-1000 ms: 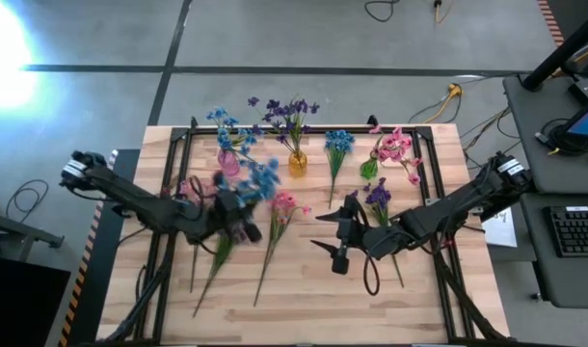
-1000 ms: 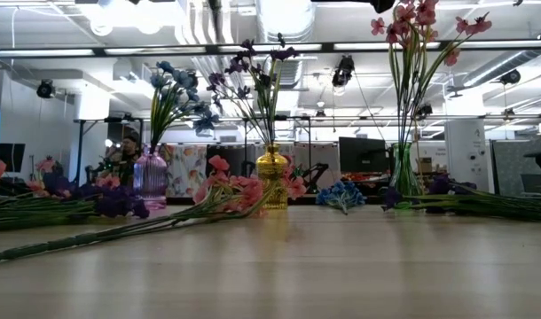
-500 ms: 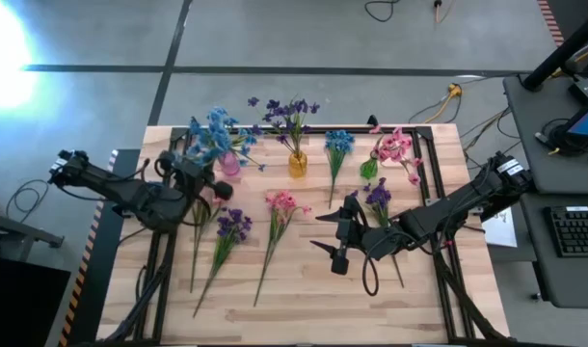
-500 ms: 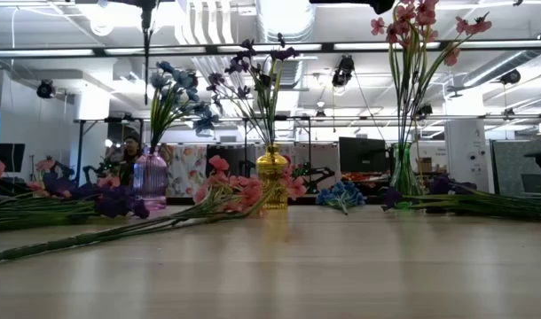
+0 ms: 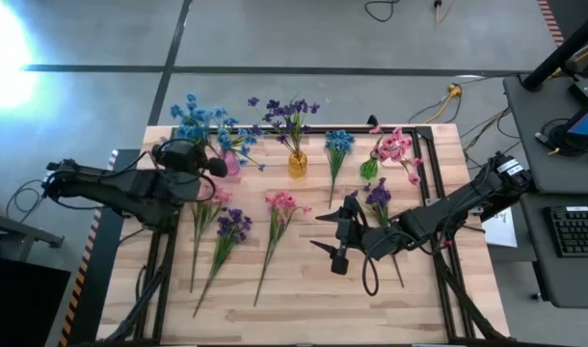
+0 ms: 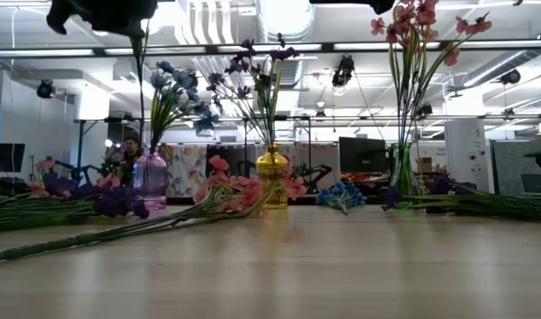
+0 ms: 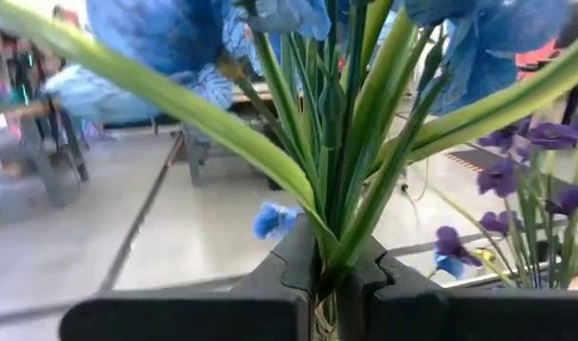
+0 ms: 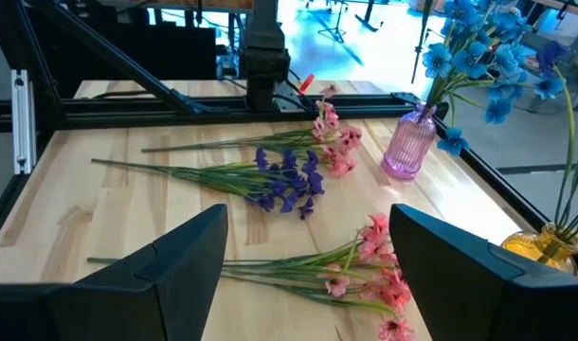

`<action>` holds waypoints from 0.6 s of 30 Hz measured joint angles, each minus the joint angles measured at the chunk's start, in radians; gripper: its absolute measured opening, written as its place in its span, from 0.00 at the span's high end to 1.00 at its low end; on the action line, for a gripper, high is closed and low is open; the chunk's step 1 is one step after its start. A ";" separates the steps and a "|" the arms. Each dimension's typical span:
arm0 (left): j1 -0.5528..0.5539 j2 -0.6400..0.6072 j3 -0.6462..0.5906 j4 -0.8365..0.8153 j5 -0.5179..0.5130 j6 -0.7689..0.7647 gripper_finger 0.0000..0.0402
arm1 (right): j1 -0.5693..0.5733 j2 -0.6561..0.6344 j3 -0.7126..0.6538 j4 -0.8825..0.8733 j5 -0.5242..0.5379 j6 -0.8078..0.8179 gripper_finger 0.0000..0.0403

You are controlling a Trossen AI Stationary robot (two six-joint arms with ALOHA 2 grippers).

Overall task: Sort flowers into vase by color
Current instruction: Put the left blue flowers into the violet vase

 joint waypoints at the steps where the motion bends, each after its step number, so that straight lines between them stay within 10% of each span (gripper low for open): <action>1: 0.014 0.000 0.000 -0.032 0.006 -0.051 1.00 | 0.000 0.000 0.000 0.000 0.000 0.000 0.29; 18: 0.239 -0.006 0.000 -0.103 0.113 -0.136 1.00 | -0.001 0.000 0.000 0.000 0.000 0.000 0.29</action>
